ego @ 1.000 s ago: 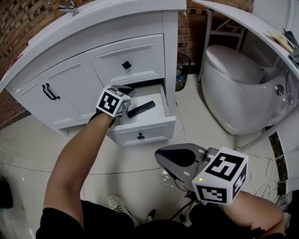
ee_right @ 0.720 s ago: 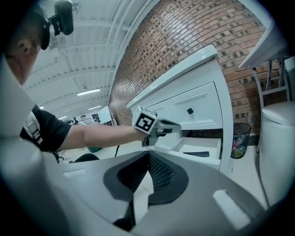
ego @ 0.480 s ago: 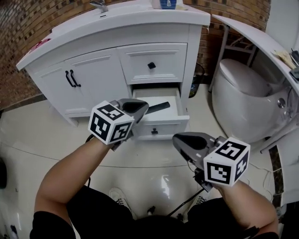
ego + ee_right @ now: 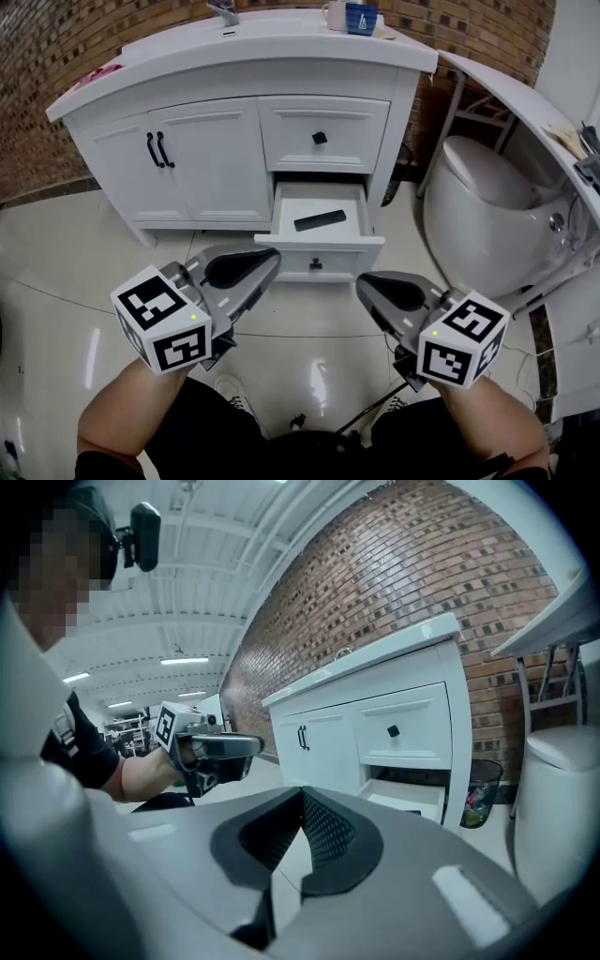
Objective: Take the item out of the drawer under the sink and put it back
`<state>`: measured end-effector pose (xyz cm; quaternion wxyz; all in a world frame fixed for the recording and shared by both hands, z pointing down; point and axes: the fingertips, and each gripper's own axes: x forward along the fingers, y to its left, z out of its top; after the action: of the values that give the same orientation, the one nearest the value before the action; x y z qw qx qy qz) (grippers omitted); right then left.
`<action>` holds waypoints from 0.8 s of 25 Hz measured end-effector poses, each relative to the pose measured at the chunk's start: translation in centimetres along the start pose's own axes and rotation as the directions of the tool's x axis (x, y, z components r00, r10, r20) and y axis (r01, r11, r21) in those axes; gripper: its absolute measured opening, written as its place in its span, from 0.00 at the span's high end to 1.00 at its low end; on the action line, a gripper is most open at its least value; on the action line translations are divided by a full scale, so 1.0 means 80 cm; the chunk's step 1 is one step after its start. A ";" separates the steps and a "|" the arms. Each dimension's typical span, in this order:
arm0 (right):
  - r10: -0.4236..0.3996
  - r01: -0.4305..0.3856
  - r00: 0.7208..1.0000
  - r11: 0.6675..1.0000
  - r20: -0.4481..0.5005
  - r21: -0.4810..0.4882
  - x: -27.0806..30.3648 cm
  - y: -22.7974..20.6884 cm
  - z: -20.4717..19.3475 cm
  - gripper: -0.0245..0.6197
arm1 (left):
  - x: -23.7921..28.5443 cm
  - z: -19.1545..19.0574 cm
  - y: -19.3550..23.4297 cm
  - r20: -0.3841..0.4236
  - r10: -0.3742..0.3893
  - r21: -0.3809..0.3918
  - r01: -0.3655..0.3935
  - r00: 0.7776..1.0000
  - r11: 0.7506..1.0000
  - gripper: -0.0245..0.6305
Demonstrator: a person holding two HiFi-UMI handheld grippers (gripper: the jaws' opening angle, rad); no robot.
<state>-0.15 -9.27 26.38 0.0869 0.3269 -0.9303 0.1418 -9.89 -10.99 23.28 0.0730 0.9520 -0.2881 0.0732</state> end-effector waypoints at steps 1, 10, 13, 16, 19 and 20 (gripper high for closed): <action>0.004 -0.004 1.000 1.000 -0.001 0.001 -0.001 0.004 -0.001 0.96 | -0.007 0.000 -0.007 0.014 -0.007 -0.011 0.007 1.000 1.000 0.95; 0.023 -0.022 0.999 1.000 -0.048 0.012 -0.008 0.021 -0.026 0.96 | -0.007 -0.046 -0.026 0.002 -0.044 -0.039 0.044 0.999 0.998 0.95; 0.014 -0.013 0.998 1.000 -0.057 0.028 -0.010 0.016 -0.031 0.96 | -0.003 -0.053 -0.030 -0.004 -0.068 -0.055 0.067 0.998 0.996 0.95; 0.009 -0.007 0.998 0.999 -0.064 0.043 -0.008 0.009 -0.034 0.96 | -0.002 -0.049 -0.038 0.002 -0.090 -0.038 0.090 0.996 0.995 0.95; 0.013 -0.008 0.997 0.998 -0.073 0.061 -0.005 0.007 -0.039 0.96 | 0.000 -0.048 -0.044 0.004 -0.107 -0.029 0.107 0.994 0.994 0.95; 0.013 -0.009 0.997 0.998 -0.075 0.064 -0.004 0.007 -0.040 0.96 | 0.001 -0.049 -0.046 0.000 -0.110 -0.025 0.110 0.994 0.994 0.95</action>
<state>-0.03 -7.63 29.19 0.1110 0.3187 -0.9232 0.1839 -8.15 -7.31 26.77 0.0891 0.9654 -0.2361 0.0660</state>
